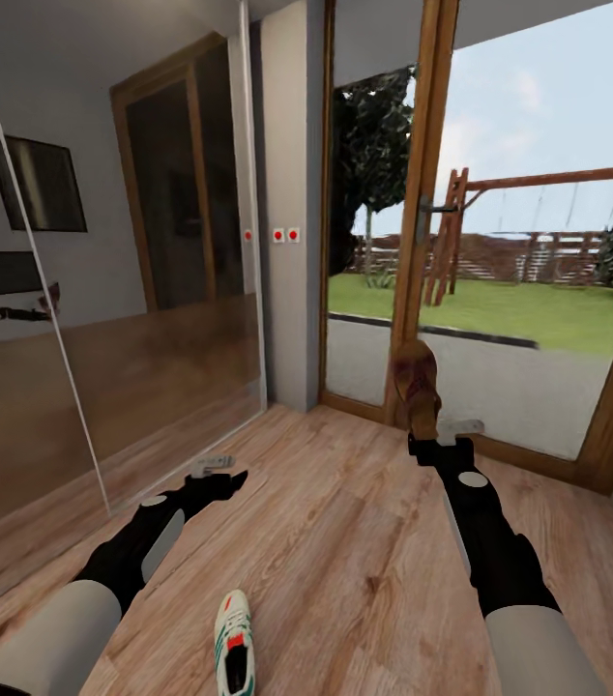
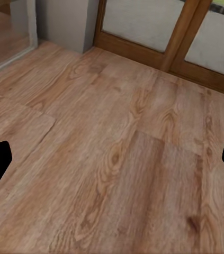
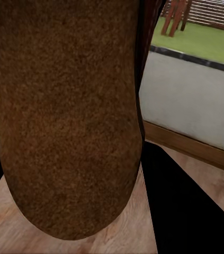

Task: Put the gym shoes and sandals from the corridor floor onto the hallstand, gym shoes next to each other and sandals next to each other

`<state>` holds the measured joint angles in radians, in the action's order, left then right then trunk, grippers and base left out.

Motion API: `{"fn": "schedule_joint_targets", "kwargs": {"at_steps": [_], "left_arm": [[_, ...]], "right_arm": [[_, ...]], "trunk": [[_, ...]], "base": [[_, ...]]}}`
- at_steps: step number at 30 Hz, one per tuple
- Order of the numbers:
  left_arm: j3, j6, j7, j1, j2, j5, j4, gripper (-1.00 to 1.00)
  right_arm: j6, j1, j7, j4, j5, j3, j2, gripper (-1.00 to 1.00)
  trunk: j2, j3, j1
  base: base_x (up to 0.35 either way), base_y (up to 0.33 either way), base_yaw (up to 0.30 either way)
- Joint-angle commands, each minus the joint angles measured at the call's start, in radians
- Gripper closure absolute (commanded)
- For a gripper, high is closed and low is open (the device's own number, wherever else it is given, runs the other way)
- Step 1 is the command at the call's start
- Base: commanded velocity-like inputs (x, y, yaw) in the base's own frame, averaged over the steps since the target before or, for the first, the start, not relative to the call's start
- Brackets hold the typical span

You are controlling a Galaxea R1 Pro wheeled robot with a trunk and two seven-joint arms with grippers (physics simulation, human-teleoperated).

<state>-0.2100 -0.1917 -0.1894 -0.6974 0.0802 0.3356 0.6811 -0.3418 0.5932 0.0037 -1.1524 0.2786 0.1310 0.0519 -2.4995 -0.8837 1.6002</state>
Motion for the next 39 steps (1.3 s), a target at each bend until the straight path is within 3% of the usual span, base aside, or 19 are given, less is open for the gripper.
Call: {"fn": "schedule_joint_targets", "kwargs": {"at_steps": [1,9,12,16,21,29,35,36,39], "left_arm": [[-0.003,-0.006,0.001,-0.001,0.001,0.010,0.002,-1.00],[-0.002,-0.006,0.001,-0.001,0.001,0.010,0.001,-1.00],[0.001,-0.004,0.006,0.001,0.005,0.011,-0.013,-1.00],[-0.001,0.006,0.113,0.001,-0.006,0.010,-0.136,-1.00],[-0.001,0.132,0.290,0.001,-0.057,0.010,-0.268,-1.00],[-0.001,0.216,0.331,0.001,-0.082,0.010,-0.362,-1.00],[-0.001,0.246,0.332,0.001,-0.088,0.011,-0.392,-1.00],[-0.002,0.310,0.334,0.001,-0.109,0.011,-0.429,-1.00],[-0.002,0.367,0.335,0.002,-0.137,0.008,-0.493,-1.00]], "right_arm": [[-0.005,0.000,-0.001,-0.001,0.004,0.001,0.001,1.00],[-0.007,0.000,-0.001,-0.001,0.004,0.001,0.001,1.00],[-0.086,0.000,-0.001,-0.001,0.004,0.001,0.001,1.00],[-0.101,0.000,-0.001,-0.013,0.003,0.000,0.000,1.00],[-0.195,0.000,0.001,-0.106,0.002,-0.001,0.000,1.00],[-0.252,0.000,0.006,-0.203,0.002,-0.002,0.000,1.00],[-0.256,0.000,0.006,-0.214,0.002,-0.002,0.000,1.00],[-0.256,0.000,0.006,-0.214,0.002,-0.002,0.000,1.00],[-0.256,0.000,0.006,-0.214,0.002,-0.002,0.000,1.00]], "trunk": [[0.000,-0.001,0.000],[0.000,-0.001,0.000],[0.000,-0.001,0.000],[0.000,-0.001,0.000],[0.000,-0.001,0.000],[0.000,-0.001,0.000],[-0.002,-0.031,0.002],[-0.002,-0.036,0.003],[-0.003,-0.053,0.004]], "base": [[0.001,-0.280,0.043],[0.000,-0.087,0.184],[0.000,-0.002,0.020],[0.000,0.000,0.002],[0.000,0.000,0.000],[0.000,0.000,0.000],[0.000,0.000,0.000],[0.000,0.000,0.000],[0.000,0.000,0.000]]}}
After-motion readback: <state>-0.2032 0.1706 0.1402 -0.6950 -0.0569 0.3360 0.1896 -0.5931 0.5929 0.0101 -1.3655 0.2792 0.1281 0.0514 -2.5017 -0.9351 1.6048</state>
